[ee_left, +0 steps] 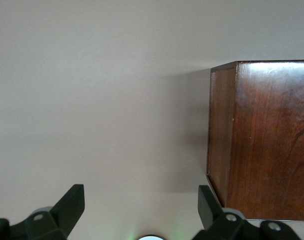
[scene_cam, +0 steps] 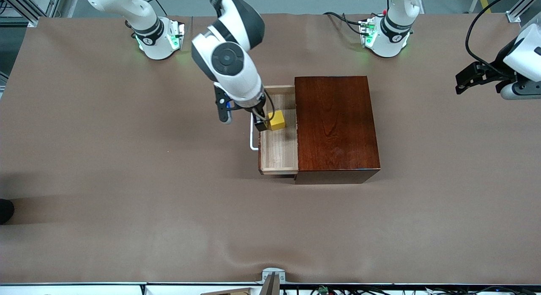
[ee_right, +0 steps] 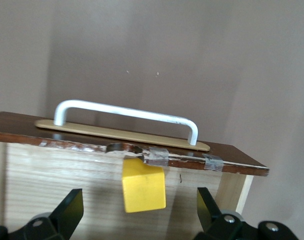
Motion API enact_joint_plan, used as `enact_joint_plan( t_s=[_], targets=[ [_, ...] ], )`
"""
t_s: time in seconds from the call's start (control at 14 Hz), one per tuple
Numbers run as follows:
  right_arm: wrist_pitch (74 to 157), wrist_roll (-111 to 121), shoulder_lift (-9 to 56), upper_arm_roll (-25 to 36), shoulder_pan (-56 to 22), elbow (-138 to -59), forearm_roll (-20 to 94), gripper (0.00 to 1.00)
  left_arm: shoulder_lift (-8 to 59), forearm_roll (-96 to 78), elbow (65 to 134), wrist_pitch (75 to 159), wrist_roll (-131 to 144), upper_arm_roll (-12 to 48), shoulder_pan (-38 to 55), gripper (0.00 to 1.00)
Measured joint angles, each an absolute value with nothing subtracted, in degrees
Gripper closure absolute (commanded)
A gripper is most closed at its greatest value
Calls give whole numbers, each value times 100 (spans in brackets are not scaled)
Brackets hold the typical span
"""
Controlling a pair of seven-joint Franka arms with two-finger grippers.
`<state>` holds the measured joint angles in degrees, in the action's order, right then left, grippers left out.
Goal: Open drawer, take yellow block, close drawer
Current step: 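Close the right gripper on the yellow block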
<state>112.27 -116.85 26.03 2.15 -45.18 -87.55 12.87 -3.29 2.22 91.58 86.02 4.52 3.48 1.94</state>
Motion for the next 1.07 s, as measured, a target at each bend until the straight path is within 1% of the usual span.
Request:
enact_joint_plan(
  t_s=[0.21,0.5,0.86,0.93,1.0,1.07],
  targets=[
    [11294,-11742,2813,219,-4627,-8753,1264,0,-328,222,9164,8603,452,348,194,0],
    [11684,-11924,3004,220,-4680,-8753,1254,0,-318,222,9171,8604,452,349,194,0],
    [11739,-11992,3176,221,-4832,-8753,1129,0,-289,222,9173,8620,452,349,194,0],
    [11739,-11992,3199,221,-4846,-8753,1119,2,-289,222,9173,8626,452,349,194,0],
    [11739,-11992,3223,222,-4864,-8753,1114,15,-289,222,9173,8627,452,348,193,0],
    [11739,-11992,3243,222,-4892,-8754,1099,35,-289,222,9173,8627,452,349,194,0]
  ],
)
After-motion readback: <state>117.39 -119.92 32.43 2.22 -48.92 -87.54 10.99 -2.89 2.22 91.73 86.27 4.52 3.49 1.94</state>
